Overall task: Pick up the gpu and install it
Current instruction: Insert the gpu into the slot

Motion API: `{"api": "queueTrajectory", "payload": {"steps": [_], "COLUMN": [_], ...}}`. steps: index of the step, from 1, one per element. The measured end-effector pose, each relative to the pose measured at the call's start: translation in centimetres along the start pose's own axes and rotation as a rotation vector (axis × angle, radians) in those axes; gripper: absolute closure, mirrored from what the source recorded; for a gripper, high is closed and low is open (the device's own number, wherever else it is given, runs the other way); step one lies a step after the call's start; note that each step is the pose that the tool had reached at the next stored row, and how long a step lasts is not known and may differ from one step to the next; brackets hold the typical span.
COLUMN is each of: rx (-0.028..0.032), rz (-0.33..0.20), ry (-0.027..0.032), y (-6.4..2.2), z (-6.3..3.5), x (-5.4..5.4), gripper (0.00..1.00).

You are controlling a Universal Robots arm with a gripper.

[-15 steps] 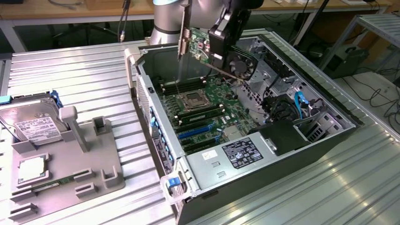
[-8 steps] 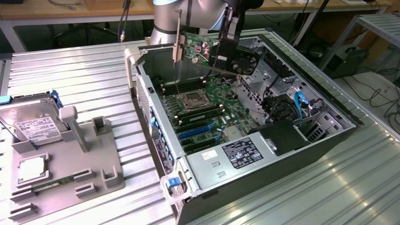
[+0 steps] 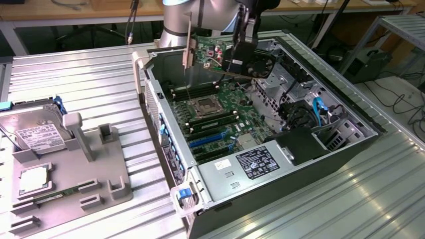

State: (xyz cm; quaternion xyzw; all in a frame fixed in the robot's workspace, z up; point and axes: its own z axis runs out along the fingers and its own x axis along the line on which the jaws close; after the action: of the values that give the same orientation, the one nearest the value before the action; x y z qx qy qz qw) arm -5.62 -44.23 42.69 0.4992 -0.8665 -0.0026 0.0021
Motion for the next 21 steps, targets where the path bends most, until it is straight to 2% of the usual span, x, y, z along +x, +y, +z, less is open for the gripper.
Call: {"api": "queueTrajectory", "payload": {"steps": [14,21], "rx": [0.0002,0.0002], "rz": [-0.127,-0.208], "ry": [0.0008,0.0013], "y": [0.0,0.0], "z": [0.0,0.0], "x": [0.0,0.0], "gripper": [0.72,0.72]}}
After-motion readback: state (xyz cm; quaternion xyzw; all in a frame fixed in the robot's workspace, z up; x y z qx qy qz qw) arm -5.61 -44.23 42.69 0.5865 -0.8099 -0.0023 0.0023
